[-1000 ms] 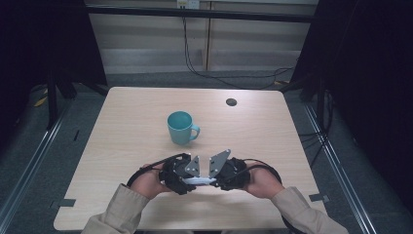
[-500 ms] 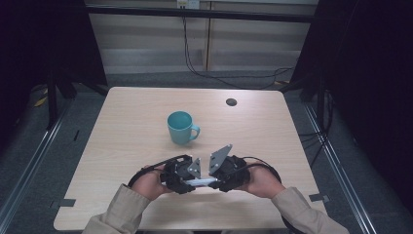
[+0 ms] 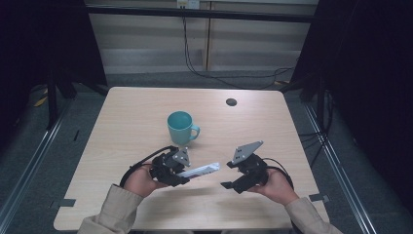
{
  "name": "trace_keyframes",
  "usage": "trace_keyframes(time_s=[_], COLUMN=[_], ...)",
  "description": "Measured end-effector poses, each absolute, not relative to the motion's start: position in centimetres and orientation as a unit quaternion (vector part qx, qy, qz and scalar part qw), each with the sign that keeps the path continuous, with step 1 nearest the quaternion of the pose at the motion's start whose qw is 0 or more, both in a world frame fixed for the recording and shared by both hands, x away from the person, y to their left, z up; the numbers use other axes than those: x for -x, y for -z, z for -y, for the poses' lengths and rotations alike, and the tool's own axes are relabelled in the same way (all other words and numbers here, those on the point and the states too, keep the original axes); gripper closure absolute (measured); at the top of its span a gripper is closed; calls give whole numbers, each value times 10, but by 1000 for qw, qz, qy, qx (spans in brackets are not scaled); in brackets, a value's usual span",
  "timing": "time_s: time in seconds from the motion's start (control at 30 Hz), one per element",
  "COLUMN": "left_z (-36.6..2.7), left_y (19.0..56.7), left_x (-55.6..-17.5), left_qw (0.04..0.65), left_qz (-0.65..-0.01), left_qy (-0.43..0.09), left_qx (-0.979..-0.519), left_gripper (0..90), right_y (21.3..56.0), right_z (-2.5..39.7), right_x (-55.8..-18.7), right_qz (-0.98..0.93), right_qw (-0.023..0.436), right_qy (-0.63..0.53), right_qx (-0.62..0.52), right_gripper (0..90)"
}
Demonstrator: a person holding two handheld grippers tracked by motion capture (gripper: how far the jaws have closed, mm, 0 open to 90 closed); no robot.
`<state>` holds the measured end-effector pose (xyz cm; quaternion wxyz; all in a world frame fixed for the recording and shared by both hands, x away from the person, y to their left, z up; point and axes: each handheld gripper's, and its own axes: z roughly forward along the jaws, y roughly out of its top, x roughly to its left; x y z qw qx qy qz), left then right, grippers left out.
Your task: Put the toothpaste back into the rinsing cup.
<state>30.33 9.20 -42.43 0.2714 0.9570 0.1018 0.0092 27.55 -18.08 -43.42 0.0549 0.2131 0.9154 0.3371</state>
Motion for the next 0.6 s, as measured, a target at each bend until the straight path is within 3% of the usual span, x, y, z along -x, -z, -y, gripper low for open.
trace_keyframes(time_s=[0.6], left_z=[-102], left_y=[419], left_x=[-313], left_qw=[332], left_qz=[-155], left_qy=[-16], left_qx=[-930], left_gripper=[734], right_y=[484], right_z=[196], right_x=[-270], right_qz=[-894], right_qw=[54], right_qy=[-342], right_qx=[-285], right_gripper=[187])
